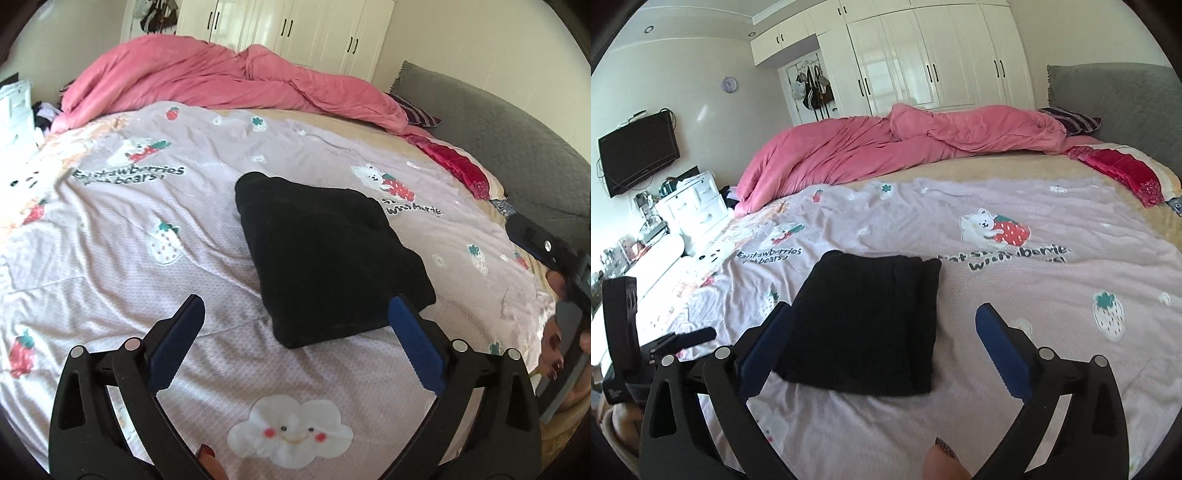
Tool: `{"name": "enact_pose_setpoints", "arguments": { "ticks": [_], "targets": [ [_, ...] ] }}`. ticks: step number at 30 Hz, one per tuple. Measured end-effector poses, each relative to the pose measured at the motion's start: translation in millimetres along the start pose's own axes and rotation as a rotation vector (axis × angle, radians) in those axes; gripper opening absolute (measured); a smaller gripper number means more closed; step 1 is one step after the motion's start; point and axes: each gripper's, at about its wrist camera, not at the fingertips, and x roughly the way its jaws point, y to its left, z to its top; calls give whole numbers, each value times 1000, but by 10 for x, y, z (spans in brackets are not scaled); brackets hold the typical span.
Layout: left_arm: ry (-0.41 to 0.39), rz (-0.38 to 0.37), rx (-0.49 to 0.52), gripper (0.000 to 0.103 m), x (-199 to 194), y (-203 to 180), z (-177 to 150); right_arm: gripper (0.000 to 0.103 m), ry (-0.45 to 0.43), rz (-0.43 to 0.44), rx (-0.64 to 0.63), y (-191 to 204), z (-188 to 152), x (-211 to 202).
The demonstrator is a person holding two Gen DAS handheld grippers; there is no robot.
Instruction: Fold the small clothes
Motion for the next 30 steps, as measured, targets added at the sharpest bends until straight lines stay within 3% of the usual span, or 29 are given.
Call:
{"name": "enact_pose_setpoints", "arguments": {
  "ticks": [16, 30],
  "targets": [
    [44, 57, -18, 93, -70, 154, -428, 98, 117, -96, -12, 286, -809, 2],
    [54, 63, -47, 93, -104, 264, -474, 98, 171, -96, -22, 369, -908, 102]
  ]
}}
